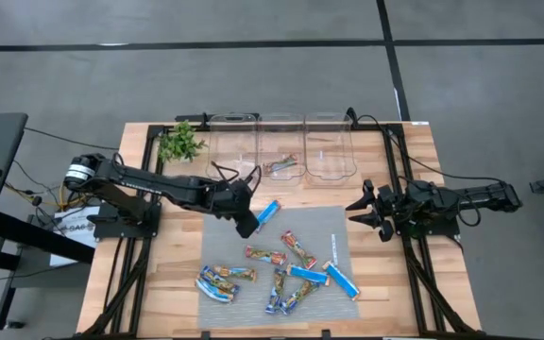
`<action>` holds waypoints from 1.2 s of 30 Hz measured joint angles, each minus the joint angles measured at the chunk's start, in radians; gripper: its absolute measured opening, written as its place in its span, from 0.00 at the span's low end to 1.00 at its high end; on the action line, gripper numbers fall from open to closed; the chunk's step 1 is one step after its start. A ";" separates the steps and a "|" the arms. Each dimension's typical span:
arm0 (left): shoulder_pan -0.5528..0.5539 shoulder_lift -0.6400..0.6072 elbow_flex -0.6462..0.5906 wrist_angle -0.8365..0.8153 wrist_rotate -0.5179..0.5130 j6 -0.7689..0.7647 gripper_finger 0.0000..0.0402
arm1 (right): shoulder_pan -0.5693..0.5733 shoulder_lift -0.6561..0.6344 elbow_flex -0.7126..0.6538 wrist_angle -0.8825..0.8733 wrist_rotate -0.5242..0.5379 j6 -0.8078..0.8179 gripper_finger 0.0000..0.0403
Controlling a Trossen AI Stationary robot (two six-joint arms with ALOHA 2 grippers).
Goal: Pick and place Granola Bars by type
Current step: Put the red granola bar into the middle transparent bin
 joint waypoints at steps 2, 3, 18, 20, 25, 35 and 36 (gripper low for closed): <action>0.009 0.026 0.001 0.010 0.005 0.001 0.36 | 0.000 0.000 0.000 0.003 0.000 0.000 0.36; 0.013 0.045 0.001 0.006 0.018 0.001 0.36 | 0.000 0.000 0.000 0.003 0.000 0.000 0.36; 0.056 0.317 0.000 0.223 0.106 0.114 0.36 | 0.000 0.000 0.000 -0.004 0.000 0.000 0.35; 0.057 0.320 -0.001 0.217 0.104 0.116 0.36 | 0.000 0.000 0.000 -0.004 0.000 0.000 0.35; 0.057 0.337 -0.001 0.212 0.101 0.117 0.36 | 0.000 0.000 0.000 -0.004 0.000 0.000 0.35; 0.057 0.394 0.001 0.245 0.113 0.201 0.36 | 0.000 0.000 0.000 -0.004 0.000 0.000 0.35; 0.057 0.394 0.001 0.243 0.105 0.209 0.36 | 0.000 0.000 0.000 -0.004 0.000 0.000 0.35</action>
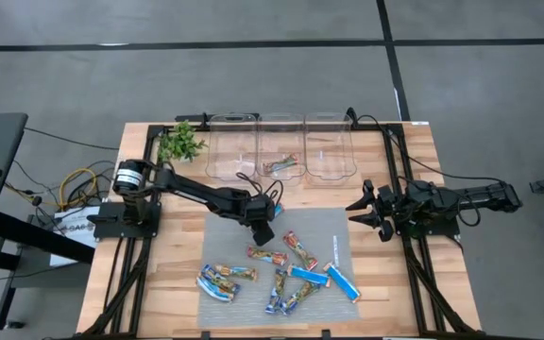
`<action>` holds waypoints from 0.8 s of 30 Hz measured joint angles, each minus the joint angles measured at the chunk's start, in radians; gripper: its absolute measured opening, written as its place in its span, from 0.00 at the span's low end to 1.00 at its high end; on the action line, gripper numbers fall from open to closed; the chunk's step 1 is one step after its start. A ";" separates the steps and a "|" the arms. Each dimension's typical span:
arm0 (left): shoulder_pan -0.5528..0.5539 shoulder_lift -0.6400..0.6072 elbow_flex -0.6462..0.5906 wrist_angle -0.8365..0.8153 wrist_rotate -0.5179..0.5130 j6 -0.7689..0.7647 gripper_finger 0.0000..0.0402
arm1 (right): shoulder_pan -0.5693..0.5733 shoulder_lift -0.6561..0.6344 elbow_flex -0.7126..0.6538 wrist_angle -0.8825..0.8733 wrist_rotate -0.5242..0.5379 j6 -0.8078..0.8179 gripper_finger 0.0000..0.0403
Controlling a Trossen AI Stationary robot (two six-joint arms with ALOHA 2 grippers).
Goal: Pick and place Granola Bars by type
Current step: Put the red granola bar into the middle transparent bin
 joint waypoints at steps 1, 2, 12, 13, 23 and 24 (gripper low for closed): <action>0.000 -0.003 0.000 -0.005 -0.004 0.011 0.34 | 0.000 0.000 0.000 0.000 0.000 0.000 0.35; 0.001 -0.004 0.000 -0.007 -0.003 0.022 0.33 | 0.000 0.000 0.000 0.000 0.000 0.000 0.35; 0.002 -0.007 0.000 -0.008 0.006 0.048 0.09 | 0.000 0.000 0.000 0.000 0.000 0.000 0.35; 0.002 -0.007 0.000 -0.004 0.007 0.053 0.09 | 0.000 0.000 0.000 0.000 0.000 0.000 0.35; 0.001 -0.107 -0.003 0.112 0.010 0.120 0.13 | 0.000 0.000 0.000 0.000 0.000 0.000 0.35; 0.001 -0.122 -0.003 0.137 0.016 0.133 0.12 | 0.000 0.000 0.000 0.000 0.000 0.000 0.35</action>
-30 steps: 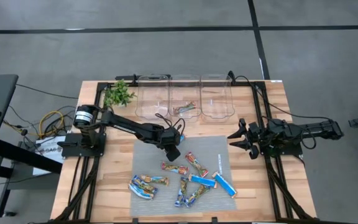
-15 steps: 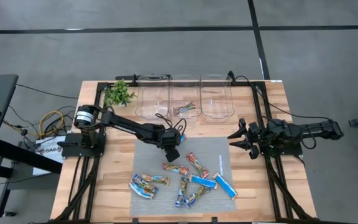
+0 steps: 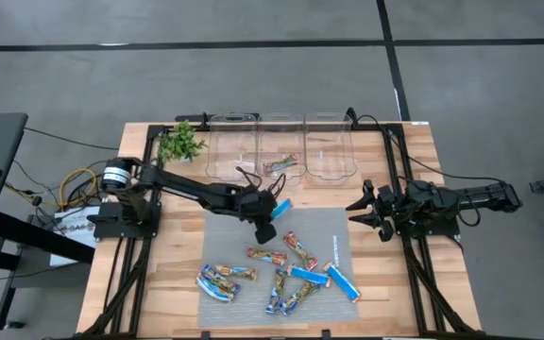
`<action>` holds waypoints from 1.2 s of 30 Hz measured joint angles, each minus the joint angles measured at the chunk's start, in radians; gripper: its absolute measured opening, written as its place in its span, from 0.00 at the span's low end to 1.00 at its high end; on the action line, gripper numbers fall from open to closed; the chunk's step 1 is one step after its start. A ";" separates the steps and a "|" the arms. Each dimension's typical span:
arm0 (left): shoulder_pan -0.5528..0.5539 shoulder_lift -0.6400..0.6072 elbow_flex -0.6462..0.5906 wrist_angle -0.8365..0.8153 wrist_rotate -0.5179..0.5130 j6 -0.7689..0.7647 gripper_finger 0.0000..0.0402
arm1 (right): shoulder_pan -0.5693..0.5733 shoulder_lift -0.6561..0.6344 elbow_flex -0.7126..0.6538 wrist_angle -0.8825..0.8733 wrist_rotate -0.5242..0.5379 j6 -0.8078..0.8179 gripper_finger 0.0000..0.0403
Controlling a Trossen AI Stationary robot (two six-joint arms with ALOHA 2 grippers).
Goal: Pick and place Granola Bars by type
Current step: Put the red granola bar into the middle transparent bin
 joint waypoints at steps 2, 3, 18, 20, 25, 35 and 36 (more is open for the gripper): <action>0.000 -0.031 0.000 0.065 0.008 0.010 0.11 | 0.000 0.000 0.000 0.000 0.000 0.000 0.35; 0.000 -0.045 0.000 0.090 0.008 0.012 0.11 | 0.000 0.000 0.000 0.000 0.000 0.000 0.35; 0.010 -0.208 0.002 0.537 0.090 0.115 0.12 | 0.000 0.000 0.000 0.000 0.000 0.000 0.36; 0.010 -0.208 0.002 0.532 0.092 0.115 0.11 | 0.000 0.000 0.000 0.000 0.000 0.000 0.36; 0.014 -0.207 0.002 0.510 0.092 0.115 0.11 | 0.000 0.000 0.000 0.000 0.000 0.000 0.35; 0.175 -0.207 0.002 0.419 0.093 0.115 0.11 | 0.000 0.000 0.000 0.000 0.000 0.000 0.35; 0.203 -0.207 0.002 0.402 0.094 0.122 0.11 | 0.000 0.000 0.000 0.000 0.000 0.000 0.35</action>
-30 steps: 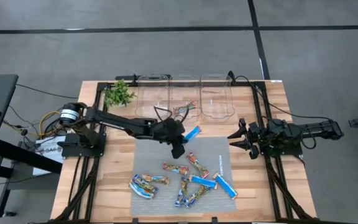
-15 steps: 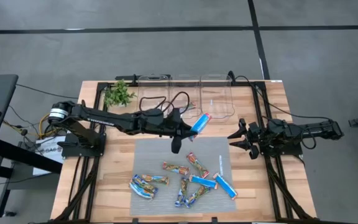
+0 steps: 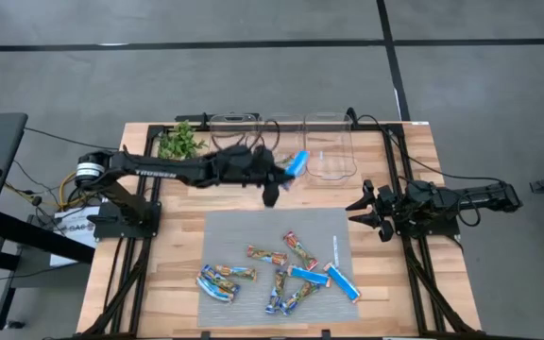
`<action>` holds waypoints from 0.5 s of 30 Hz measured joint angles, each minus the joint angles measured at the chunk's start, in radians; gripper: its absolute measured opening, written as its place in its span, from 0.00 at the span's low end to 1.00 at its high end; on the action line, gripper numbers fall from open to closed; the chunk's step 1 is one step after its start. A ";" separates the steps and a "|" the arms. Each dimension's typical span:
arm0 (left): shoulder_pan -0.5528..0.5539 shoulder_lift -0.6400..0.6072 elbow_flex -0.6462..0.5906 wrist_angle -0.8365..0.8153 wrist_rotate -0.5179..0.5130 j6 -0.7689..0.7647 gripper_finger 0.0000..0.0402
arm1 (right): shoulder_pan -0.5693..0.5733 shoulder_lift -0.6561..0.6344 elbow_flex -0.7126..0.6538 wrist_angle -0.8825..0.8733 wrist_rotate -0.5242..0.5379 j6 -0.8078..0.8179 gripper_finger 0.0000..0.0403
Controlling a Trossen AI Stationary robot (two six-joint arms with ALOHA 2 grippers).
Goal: Pick and place Granola Bars by type
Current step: Put the red granola bar into the middle transparent bin
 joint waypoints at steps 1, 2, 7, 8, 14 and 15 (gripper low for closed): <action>0.029 0.000 0.000 -0.019 0.002 0.011 0.11 | 0.000 0.000 0.000 0.000 0.000 0.000 0.35; 0.059 0.000 0.000 -0.037 0.002 0.019 0.11 | 0.000 0.000 0.000 0.000 0.000 0.000 0.35; 0.197 0.000 0.000 -0.110 0.002 0.032 0.11 | 0.000 0.000 0.000 0.000 0.000 0.000 0.36; 0.220 0.000 0.000 -0.116 0.002 0.032 0.11 | 0.000 0.000 0.000 0.000 0.000 0.000 0.36; 0.289 0.000 0.000 -0.111 0.030 0.032 0.11 | 0.000 0.000 0.000 0.000 0.000 0.000 0.35; 0.293 0.000 0.000 -0.108 0.047 0.034 0.11 | 0.000 0.000 0.000 0.000 0.000 0.000 0.35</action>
